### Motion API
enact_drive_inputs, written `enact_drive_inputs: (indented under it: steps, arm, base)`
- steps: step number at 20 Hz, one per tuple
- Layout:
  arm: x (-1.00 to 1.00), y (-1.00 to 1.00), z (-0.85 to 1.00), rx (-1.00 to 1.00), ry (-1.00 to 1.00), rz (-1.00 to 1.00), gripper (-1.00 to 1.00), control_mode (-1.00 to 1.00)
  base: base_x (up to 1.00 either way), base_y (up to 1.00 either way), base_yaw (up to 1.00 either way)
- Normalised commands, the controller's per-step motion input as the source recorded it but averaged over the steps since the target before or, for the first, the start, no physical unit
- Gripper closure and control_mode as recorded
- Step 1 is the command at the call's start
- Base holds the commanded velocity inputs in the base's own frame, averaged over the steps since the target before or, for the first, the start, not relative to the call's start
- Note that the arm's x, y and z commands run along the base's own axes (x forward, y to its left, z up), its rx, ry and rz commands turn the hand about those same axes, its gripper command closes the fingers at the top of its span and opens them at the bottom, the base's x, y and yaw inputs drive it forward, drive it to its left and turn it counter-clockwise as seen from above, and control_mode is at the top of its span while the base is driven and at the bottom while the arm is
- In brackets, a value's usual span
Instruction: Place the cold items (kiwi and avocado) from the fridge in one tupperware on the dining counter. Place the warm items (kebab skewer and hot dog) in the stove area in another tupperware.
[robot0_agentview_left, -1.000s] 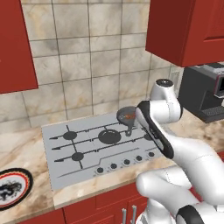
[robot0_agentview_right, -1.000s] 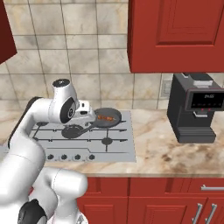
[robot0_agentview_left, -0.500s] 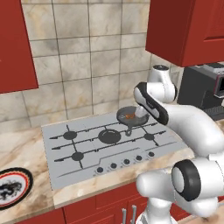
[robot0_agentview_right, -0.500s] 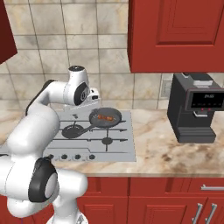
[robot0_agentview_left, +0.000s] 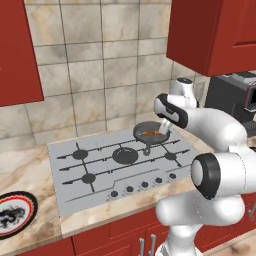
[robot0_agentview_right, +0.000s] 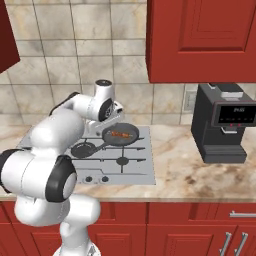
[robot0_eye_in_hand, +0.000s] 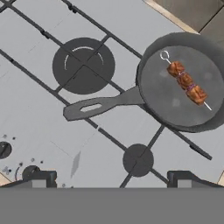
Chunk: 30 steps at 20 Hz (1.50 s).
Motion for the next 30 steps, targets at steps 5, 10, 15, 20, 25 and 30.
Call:
enact_drive_inputs:
  steps: [5,10,15,20,25,30]
  arm:
    - [0.65,0.0,-0.12,-0.05,0.01,0.19,-1.0,-1.0]
    - [0.64,0.0,-0.16,-0.03,0.01,0.33,-1.0,-1.0]
    - [0.48,-0.02,-0.31,0.0,-0.06,0.3,-1.0,-1.0]
    - [0.61,0.0,-0.45,-0.06,0.0,0.28,-1.0,-1.0]
    - [0.48,-0.07,-0.26,-0.05,0.01,0.02,-1.0,-1.0]
    - [0.12,-0.03,-0.08,0.0,-0.03,0.1,-1.0,-1.0]
  base:
    - [0.0,0.0,0.0]
    - [0.0,0.0,0.0]
    - [0.0,0.0,0.0]
    - [0.0,0.0,0.0]
    - [0.0,0.0,0.0]
    - [0.0,0.0,0.0]
